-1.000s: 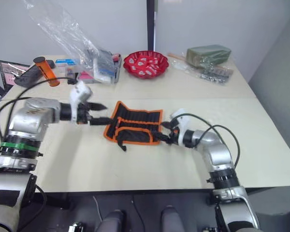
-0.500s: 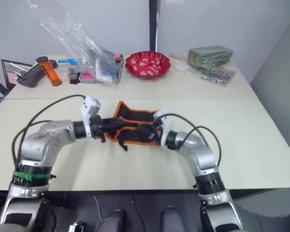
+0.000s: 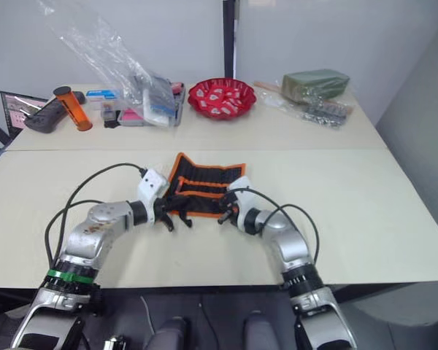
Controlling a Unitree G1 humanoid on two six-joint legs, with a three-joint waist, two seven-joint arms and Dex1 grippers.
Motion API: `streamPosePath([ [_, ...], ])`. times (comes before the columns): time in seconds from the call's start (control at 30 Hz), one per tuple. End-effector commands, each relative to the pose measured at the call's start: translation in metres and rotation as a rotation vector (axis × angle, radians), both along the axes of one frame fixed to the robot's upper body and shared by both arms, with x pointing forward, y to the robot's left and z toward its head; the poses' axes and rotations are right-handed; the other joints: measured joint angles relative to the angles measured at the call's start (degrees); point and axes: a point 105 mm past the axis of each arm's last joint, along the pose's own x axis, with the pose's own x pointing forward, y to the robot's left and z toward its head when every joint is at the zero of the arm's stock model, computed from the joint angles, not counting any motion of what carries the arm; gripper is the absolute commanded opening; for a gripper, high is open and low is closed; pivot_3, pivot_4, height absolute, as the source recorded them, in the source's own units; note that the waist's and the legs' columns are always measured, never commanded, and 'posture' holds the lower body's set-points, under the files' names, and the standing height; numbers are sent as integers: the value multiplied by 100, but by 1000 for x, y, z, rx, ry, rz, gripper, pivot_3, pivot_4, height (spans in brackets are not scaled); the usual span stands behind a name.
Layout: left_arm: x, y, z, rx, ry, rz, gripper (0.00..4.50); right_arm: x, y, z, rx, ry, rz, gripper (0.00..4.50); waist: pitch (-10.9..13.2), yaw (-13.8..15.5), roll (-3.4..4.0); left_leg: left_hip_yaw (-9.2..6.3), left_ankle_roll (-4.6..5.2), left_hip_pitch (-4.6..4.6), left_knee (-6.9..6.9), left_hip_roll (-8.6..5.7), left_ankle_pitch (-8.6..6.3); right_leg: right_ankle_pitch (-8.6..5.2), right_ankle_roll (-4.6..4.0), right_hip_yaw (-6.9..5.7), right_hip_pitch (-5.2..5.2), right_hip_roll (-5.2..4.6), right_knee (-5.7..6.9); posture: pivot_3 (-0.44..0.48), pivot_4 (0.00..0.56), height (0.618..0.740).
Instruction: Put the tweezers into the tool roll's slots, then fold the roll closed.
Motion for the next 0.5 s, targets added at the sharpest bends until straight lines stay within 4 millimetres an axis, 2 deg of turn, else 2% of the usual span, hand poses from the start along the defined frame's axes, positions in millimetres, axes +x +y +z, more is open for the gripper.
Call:
streamPosePath([
  [0.03, 12, 17, 2, 40, -72, 66, 28, 4, -24, -32, -135, 66, -100, 29, -4, 1, 0, 0, 0, 5, 0, 0, 1, 0, 0, 0, 3, 0, 0, 0, 150, 740],
  [0.17, 19, 34, -4, 70, -104, 107, 28, 5, -31, -38, -143, 90, -135, 29, -21, 32, 2, 1, 3, 23, 0, 0, 5, 0, 1, 0, 20, 0, -1, 0, 150, 740],
  [0.3, 25, 59, 6, -30, -84, 187, 28, 0, -36, -46, -161, 118, -135, 29, -29, 32, 2, 2, 5, 34, 0, 0, 6, -1, 2, 0, 30, 1, -1, 0, 150, 740],
  [0.5, 23, 71, 20, -90, -67, 187, 28, -1, -32, -47, -165, 125, -125, 29, -30, 67, 4, 2, 5, 36, -4, -1, 6, -2, 4, 0, 32, -1, -2, 0, 150, 740],
])
